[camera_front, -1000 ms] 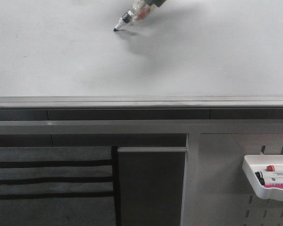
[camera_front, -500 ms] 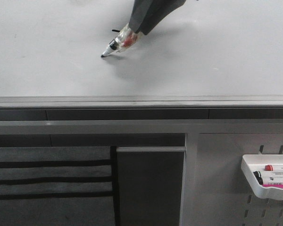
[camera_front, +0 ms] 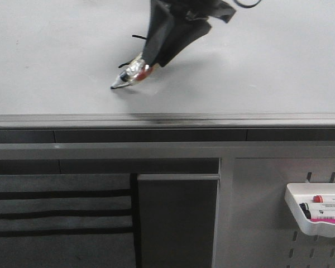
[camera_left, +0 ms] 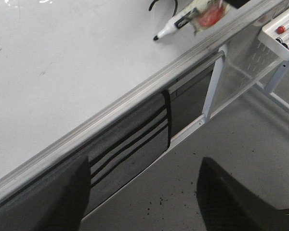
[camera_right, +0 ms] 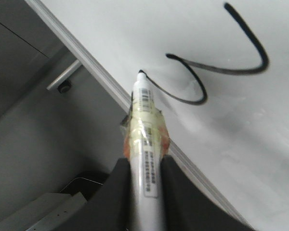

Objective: Write number 3 on whiteboard

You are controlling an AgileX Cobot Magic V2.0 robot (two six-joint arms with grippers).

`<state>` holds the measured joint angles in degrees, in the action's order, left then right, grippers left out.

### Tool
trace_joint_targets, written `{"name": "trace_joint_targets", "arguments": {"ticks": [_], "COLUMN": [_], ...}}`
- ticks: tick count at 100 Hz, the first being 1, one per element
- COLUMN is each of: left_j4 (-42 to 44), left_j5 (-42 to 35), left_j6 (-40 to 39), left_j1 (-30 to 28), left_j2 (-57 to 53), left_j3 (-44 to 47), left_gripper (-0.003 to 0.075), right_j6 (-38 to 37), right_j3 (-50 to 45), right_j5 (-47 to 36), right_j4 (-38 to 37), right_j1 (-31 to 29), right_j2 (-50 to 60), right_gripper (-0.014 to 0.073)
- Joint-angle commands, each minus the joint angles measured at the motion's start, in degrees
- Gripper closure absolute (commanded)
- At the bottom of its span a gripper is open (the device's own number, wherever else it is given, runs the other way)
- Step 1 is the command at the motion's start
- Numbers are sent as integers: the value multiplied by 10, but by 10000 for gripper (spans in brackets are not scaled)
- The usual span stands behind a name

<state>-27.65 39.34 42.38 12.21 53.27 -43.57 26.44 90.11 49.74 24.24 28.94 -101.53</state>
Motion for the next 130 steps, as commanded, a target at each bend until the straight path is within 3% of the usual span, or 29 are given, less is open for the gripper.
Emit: {"name": "trace_joint_targets", "arguments": {"ticks": [1,15,29,37,45,60,91,130], "left_j4": [-18,-21,-40,-64,-76,-76,-70,-78], "left_j5": [-28,-23,4,32,54,52,52,72], "left_j6": [0,0,29,81,123,149,149,151], "left_j1": [5,5,20,49,83,158,261,274], "left_j2": [-5,-5,-5,-5,-5,-2,98,196], "left_j3": [-13,-13,-15,-19,-26,-51,-121,-193], "left_gripper": [279,279,279,279,279,279,279,302], "right_j6": [5,73,209,296,332,440,477,477], "right_j3": [27,-12,-115,-156,-180,-185,-185,-185], "right_j5": [-32,34,57,93,105,131,119,118], "right_j4": [7,48,125,133,132,127,129,129], "right_j1": [-3,1,2,2,2,2,2,2], "right_j2": [32,98,190,235,264,286,286,281], "right_gripper": [536,536,536,536,536,536,536,536]}}
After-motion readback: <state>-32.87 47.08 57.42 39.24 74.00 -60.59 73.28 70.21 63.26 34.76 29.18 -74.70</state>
